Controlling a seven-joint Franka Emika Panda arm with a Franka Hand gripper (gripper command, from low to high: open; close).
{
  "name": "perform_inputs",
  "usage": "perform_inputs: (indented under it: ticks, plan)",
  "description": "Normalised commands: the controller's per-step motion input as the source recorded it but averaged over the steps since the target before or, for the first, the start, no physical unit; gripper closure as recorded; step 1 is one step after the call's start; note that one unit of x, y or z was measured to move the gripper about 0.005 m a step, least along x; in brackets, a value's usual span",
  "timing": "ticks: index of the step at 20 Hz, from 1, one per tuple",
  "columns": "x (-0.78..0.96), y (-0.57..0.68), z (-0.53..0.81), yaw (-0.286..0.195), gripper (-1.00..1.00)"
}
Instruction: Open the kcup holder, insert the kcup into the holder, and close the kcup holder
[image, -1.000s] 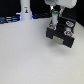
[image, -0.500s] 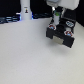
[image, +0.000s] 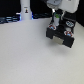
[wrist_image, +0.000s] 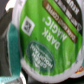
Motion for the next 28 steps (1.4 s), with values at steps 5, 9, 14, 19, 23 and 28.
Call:
perform_inputs:
  ticks: [5,9,14,19,23,28]
  plan:
    - [0.19,0.22,0.06,0.002,1.00]
    - [0.04,0.04,-0.17,0.002,1.00]
    - [0.01,0.05,-0.20,0.012,1.00]
    - [0.07,0.03,-0.03,-0.007,1.00]
    - [0.27,0.12,0.35,-0.018,1.00]
    - [0.39,0.13,0.30,-0.023,1.00]
